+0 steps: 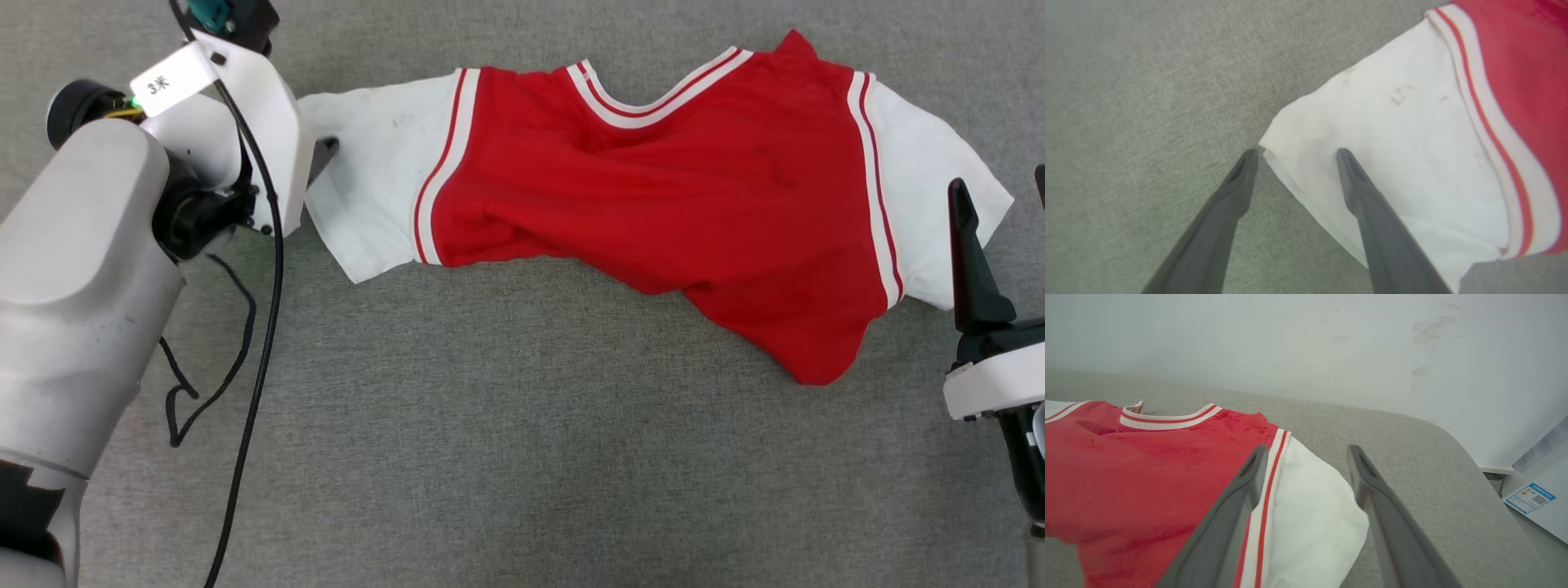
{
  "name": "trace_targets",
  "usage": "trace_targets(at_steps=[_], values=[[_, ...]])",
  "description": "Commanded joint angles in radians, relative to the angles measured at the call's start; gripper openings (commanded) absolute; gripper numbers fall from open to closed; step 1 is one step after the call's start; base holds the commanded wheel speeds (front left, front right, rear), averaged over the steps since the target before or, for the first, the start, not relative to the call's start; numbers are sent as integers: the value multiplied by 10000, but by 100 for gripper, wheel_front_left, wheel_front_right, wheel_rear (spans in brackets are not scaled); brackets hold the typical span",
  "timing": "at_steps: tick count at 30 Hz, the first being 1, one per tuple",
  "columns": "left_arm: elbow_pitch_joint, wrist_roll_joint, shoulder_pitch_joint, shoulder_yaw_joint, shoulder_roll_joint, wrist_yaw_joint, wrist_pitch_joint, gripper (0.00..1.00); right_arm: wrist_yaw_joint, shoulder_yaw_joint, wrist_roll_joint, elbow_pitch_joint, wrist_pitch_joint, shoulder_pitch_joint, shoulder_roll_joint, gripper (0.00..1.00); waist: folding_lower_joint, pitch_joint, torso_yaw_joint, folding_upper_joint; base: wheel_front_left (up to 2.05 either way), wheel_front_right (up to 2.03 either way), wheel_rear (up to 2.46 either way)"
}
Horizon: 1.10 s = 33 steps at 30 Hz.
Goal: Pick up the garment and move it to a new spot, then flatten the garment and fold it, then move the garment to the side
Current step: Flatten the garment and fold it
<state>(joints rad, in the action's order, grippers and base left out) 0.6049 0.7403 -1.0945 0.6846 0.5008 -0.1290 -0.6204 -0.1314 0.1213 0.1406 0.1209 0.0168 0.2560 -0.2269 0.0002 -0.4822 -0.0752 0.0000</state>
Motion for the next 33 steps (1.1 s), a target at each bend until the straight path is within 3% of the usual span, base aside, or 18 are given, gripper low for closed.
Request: trace_targets(at_steps=[1, 8, 9, 10, 16, 22, 29, 33], values=[[227, 149, -223, 271, 95, 2, -265, 100, 14, -38, 2, 1, -85, 177, -62, 100, -2, -211, -107, 0, 0, 0, 0], [936, 891, -14, 1424, 134, 0, -1402, 100, 14, -147, 51, -178, -179, 356, -104, 100, -2, -402, -205, 0, 0, 0, 0], [887, 953, 20, 1633, 191, -8, -1471, 42, 14, -153, 63, -196, -188, 376, -102, 100, -2, -396, -213, 0, 0, 0, 0], [862, 1037, 44, 1765, 259, -10, -1412, 0, 14, -136, 77, -216, -188, 393, -106, 100, -2, -382, -209, 0, 0, 0, 0], [613, 1099, -252, 2129, 612, 2, 160, 0, 14, 101, 217, -376, -123, 387, -239, 100, -2, 49, -16, 0, 0, 0, 0], [423, 1193, -444, 2293, 831, 2, 1454, 0, 14, 416, 371, -519, 143, 532, -799, 100, -2, 609, 281, 0, 0, 0, 0], [14, 1243, -470, 2605, 1188, 2, 2539, 0, 14, 84, 985, -765, 1630, 1026, -2387, 100, -2, 1071, 824, 0, 0, 0, 0], [-203, 1193, -505, 2716, 1179, 2, 2871, 0, 14, -615, 1739, -1170, 3151, 1515, -3485, 100, -2, 1048, 1057, 0, 0, 0, 0]])
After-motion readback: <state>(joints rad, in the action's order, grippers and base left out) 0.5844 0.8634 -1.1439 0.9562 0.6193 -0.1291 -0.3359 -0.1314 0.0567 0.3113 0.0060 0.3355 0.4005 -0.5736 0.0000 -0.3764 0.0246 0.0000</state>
